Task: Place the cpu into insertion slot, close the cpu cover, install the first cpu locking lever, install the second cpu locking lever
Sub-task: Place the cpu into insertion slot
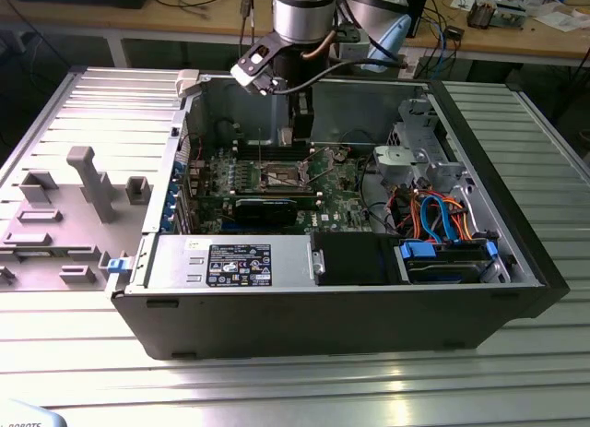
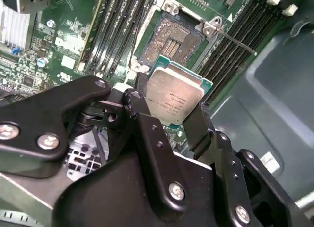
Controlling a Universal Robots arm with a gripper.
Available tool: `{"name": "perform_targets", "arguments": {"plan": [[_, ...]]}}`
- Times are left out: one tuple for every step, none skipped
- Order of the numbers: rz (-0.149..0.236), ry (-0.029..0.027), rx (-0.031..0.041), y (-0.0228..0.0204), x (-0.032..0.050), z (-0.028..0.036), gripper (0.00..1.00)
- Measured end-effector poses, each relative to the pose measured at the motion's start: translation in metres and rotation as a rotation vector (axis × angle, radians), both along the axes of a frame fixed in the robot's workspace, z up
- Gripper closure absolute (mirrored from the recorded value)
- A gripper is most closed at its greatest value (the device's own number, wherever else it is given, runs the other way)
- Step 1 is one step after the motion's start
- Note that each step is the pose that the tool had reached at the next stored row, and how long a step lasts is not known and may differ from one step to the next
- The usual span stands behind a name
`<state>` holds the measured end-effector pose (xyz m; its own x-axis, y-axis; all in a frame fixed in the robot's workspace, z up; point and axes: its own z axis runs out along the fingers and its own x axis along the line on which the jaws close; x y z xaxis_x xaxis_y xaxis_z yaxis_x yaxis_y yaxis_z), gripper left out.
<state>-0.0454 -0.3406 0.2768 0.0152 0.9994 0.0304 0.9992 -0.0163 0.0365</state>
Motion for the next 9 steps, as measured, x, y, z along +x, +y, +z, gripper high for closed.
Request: {"name": "perform_targets", "arguments": {"plan": [[0.009, -0.0327, -0.0077, 0.0002, -0.0058, -0.01, 0.46], [0.028, -0.0327, -0.0067, 0.0002, -0.0068, -0.0138, 0.46], [0.041, -0.0327, -0.0059, 0.0002, -0.0079, -0.017, 0.46], [0.044, -0.0328, -0.0057, 0.0002, -0.0084, -0.0188, 0.46], [0.045, -0.0328, -0.0056, 0.0002, -0.0087, -0.0201, 0.46], [0.046, -0.033, -0.0057, 0.0002, -0.009, -0.0207, 0.46], [0.046, -0.0337, -0.0058, 0.0002, -0.0091, -0.0208, 0.46], [0.046, -0.0342, -0.0057, 0.0002, -0.0092, -0.0208, 0.46], [0.046, -0.0345, -0.0057, 0.0002, -0.0092, -0.0208, 0.46]]}}
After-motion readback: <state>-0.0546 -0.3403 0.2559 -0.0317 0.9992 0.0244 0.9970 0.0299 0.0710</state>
